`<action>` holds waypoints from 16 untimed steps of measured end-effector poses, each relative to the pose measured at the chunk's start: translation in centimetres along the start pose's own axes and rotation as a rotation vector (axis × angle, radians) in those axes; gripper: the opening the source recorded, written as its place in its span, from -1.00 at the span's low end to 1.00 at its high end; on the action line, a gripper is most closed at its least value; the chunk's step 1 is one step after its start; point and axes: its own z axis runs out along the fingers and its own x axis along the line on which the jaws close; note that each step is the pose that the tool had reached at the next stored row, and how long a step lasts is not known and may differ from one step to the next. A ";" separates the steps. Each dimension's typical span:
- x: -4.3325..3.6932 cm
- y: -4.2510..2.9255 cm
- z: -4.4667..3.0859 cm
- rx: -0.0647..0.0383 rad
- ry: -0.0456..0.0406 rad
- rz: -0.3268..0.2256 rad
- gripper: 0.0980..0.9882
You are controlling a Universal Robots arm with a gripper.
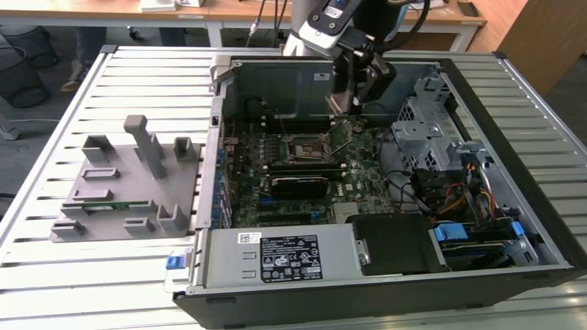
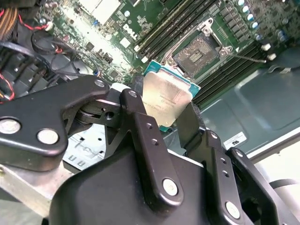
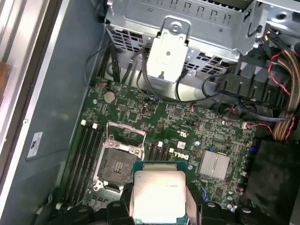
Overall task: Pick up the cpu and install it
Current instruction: 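Place the cpu into insertion slot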
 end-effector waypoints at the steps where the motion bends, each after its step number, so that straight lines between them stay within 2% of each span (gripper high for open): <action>1: 0.01 0.00 0.00 0.000 -0.0005 0.014 -0.03; 16: 0.03 0.01 0.04 -0.002 -0.0077 0.241 -0.03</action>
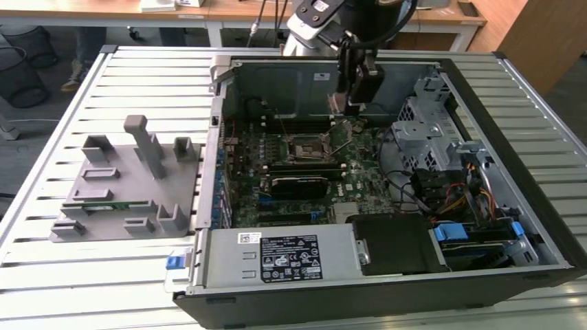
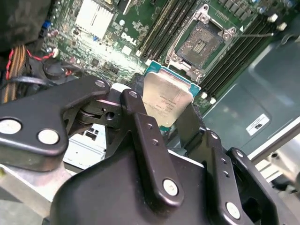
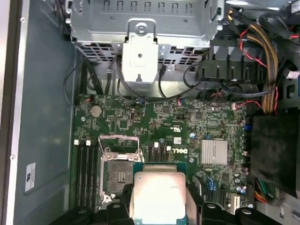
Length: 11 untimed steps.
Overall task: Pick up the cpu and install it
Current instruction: 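Place the cpu into insertion slot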
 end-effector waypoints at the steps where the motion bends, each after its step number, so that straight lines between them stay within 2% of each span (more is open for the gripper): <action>1: 0.00 0.00 0.01 0.000 -0.0004 0.013 -0.03; 11: 0.02 0.00 0.04 -0.001 -0.0040 0.127 -0.03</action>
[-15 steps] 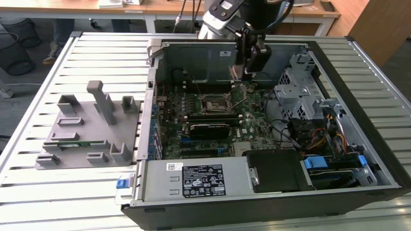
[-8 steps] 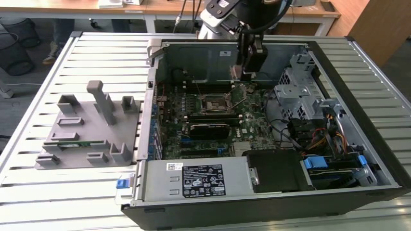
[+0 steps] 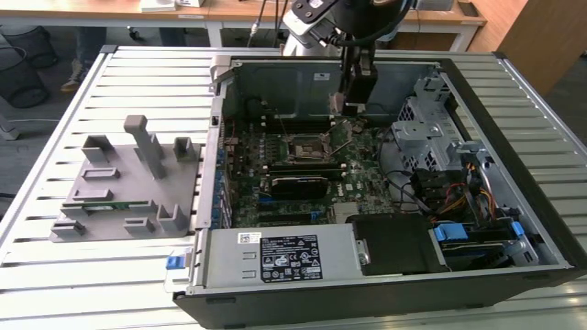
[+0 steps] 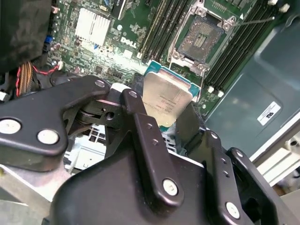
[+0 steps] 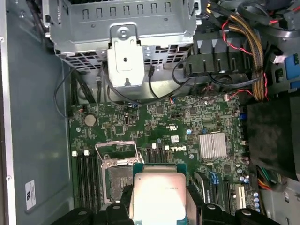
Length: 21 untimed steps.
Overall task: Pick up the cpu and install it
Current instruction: 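Place the cpu into insertion slot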
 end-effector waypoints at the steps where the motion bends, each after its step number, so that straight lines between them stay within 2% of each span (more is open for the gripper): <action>1: 0.00 0.00 0.00 0.000 -0.0003 0.012 -0.03; 21: 0.11 -0.01 0.09 -0.002 -0.0085 0.252 -0.03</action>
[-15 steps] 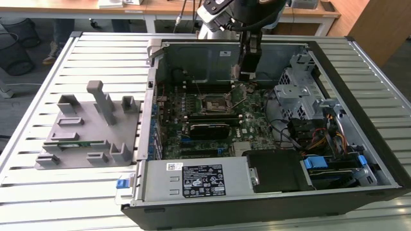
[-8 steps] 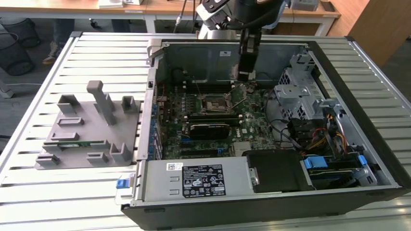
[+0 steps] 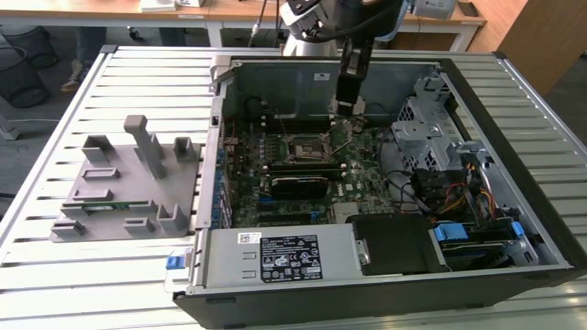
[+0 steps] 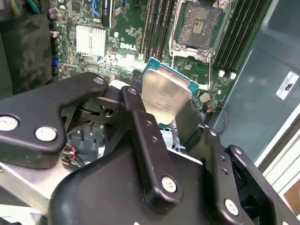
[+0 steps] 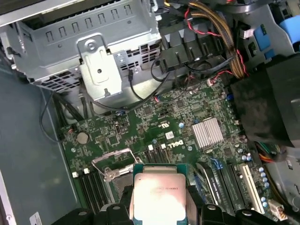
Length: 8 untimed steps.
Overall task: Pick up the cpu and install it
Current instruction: 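Place the cpu into insertion slot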
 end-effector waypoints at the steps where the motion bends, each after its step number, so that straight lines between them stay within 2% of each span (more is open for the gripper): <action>1: 0.00 0.00 0.00 0.000 -0.0005 0.016 -0.03; 8: 0.01 0.00 0.04 -0.001 -0.0042 0.132 -0.03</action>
